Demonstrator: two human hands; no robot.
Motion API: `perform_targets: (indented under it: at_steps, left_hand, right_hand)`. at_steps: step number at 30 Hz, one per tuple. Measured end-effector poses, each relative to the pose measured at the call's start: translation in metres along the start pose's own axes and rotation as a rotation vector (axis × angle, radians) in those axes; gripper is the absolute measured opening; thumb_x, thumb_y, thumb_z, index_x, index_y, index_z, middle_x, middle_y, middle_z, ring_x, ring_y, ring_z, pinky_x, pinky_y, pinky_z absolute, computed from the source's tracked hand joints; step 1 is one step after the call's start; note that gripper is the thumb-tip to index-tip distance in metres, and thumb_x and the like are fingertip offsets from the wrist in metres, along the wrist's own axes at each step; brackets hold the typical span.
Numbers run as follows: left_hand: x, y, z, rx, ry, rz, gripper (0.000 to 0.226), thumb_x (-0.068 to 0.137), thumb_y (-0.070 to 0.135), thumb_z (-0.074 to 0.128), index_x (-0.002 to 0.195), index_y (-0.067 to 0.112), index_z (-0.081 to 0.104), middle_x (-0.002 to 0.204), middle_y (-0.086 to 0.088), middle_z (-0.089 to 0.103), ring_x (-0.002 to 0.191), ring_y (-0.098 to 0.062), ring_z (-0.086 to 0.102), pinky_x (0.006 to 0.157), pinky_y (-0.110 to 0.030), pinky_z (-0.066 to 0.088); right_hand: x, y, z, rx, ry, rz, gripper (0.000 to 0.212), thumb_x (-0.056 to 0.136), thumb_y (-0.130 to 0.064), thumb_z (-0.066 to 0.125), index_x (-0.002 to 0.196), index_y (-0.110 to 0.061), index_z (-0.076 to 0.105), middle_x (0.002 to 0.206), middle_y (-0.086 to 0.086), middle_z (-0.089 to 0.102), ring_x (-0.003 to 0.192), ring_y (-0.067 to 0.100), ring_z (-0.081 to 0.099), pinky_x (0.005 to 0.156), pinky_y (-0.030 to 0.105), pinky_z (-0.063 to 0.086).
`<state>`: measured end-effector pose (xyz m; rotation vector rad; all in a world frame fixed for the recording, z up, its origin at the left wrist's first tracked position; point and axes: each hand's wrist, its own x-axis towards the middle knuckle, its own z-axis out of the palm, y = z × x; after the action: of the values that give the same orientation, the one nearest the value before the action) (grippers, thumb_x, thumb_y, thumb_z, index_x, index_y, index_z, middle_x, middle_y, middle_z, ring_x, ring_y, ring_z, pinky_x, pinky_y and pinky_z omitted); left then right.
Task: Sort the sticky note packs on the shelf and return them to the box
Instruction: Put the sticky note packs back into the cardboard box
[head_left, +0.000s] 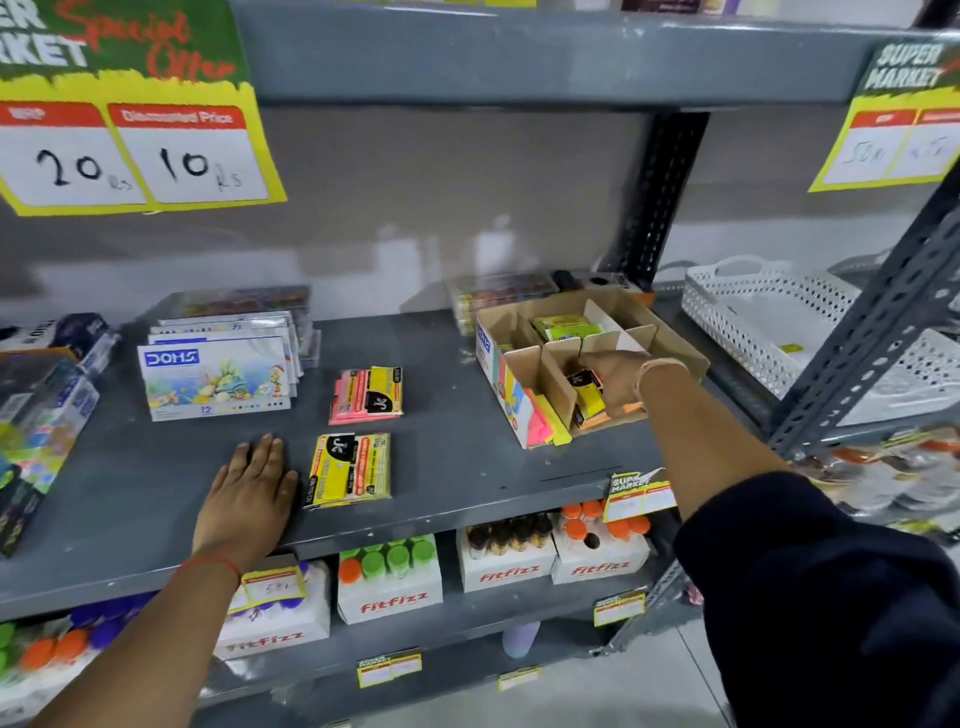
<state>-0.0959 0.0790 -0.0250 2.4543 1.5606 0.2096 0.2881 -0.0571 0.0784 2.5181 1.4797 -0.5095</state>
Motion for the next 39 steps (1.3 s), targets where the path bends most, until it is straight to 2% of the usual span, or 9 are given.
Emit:
perform_targets:
  at_steps: [4, 9, 16, 21, 30, 33, 35, 37, 39]
  left_hand:
    - [0.000, 0.000, 0.001, 0.012, -0.010, -0.002, 0.051, 0.097, 0.024, 0.030, 0.145, 0.011, 0.017, 0.157, -0.005, 0.016, 0.146, -0.026, 0.009, 0.119, -0.040, 0.011]
    - [0.000, 0.002, -0.001, 0.001, -0.007, -0.011, 0.051, 0.097, 0.024, 0.031, 0.145, 0.011, 0.018, 0.157, -0.005, 0.017, 0.146, -0.026, 0.009, 0.120, -0.039, 0.011]
    - [-0.003, 0.003, -0.002, -0.005, -0.021, -0.006, 0.051, 0.098, 0.025, 0.028, 0.145, 0.011, 0.014, 0.157, -0.005, 0.015, 0.147, -0.025, 0.007, 0.120, -0.039, 0.009]
    - [-0.003, 0.005, -0.004, -0.010, -0.021, 0.000, 0.051, 0.098, 0.024, 0.028, 0.145, 0.011, 0.014, 0.158, -0.006, 0.014, 0.147, -0.026, 0.007, 0.120, -0.039, 0.009]
    - [-0.004, 0.005, -0.005, -0.012, -0.034, -0.002, 0.052, 0.098, 0.025, 0.027, 0.146, 0.011, 0.011, 0.158, -0.006, 0.010, 0.147, -0.025, 0.004, 0.120, -0.038, 0.007]
    - [-0.004, 0.006, -0.005, -0.008, -0.039, -0.006, 0.052, 0.098, 0.026, 0.026, 0.146, 0.011, 0.011, 0.158, -0.005, 0.009, 0.147, -0.024, 0.004, 0.120, -0.037, 0.006]
    - [-0.004, 0.007, -0.006, -0.008, -0.047, -0.013, 0.052, 0.098, 0.026, 0.025, 0.146, 0.011, 0.010, 0.158, -0.005, 0.009, 0.147, -0.024, 0.003, 0.121, -0.037, 0.005]
    - [-0.003, 0.007, -0.005, -0.003, -0.045, -0.015, 0.052, 0.098, 0.026, 0.025, 0.146, 0.012, 0.010, 0.158, -0.005, 0.008, 0.147, -0.024, 0.003, 0.121, -0.037, 0.005]
    - [-0.003, 0.007, -0.006, 0.000, -0.035, -0.017, 0.052, 0.098, 0.026, 0.025, 0.146, 0.012, 0.011, 0.158, -0.004, 0.009, 0.147, -0.024, 0.005, 0.120, -0.036, 0.006]
  right_hand:
    - [0.011, 0.003, 0.017, -0.045, 0.002, -0.053, 0.085, 0.060, -0.010, 0.076, 0.135, -0.026, 0.039, 0.129, 0.006, 0.056, 0.113, 0.031, 0.054, 0.089, 0.038, 0.049]
    - [0.018, 0.008, 0.023, -0.090, 0.015, -0.133, 0.083, 0.064, -0.006, 0.078, 0.137, -0.022, 0.042, 0.135, 0.007, 0.054, 0.122, 0.032, 0.049, 0.103, 0.040, 0.040]
    - [0.016, 0.018, 0.038, -0.036, 0.138, -0.092, 0.057, 0.077, -0.010, 0.071, 0.129, -0.017, 0.051, 0.130, 0.011, 0.058, 0.118, 0.033, 0.052, 0.100, 0.037, 0.039]
    - [0.012, 0.015, 0.039, -0.014, 0.135, -0.098, 0.050, 0.081, -0.017, 0.067, 0.128, -0.016, 0.052, 0.131, 0.009, 0.056, 0.119, 0.031, 0.051, 0.100, 0.035, 0.039]
    - [0.006, -0.002, 0.047, 0.047, 0.190, -0.076, 0.044, 0.083, -0.012, 0.064, 0.126, -0.015, 0.054, 0.130, 0.009, 0.056, 0.119, 0.031, 0.051, 0.104, 0.035, 0.038]
    - [0.001, -0.003, 0.045, -0.047, 0.204, -0.054, 0.045, 0.085, -0.010, 0.060, 0.129, -0.015, 0.051, 0.129, 0.013, 0.057, 0.118, 0.033, 0.053, 0.102, 0.037, 0.041]
    - [-0.010, -0.011, 0.032, -0.083, 0.323, -0.018, 0.044, 0.085, -0.005, 0.055, 0.128, -0.014, 0.052, 0.118, 0.018, 0.062, 0.108, 0.036, 0.059, 0.092, 0.039, 0.050]
    - [-0.028, -0.032, 0.010, 0.007, 0.594, 0.043, 0.035, 0.085, -0.004, 0.051, 0.118, -0.009, 0.061, 0.107, 0.020, 0.067, 0.099, 0.037, 0.063, 0.081, 0.039, 0.051]
    - [-0.046, -0.069, -0.008, 0.216, 0.821, -0.070, 0.030, 0.085, -0.015, 0.058, 0.114, -0.009, 0.064, 0.111, 0.019, 0.068, 0.105, 0.034, 0.061, 0.087, 0.037, 0.047]
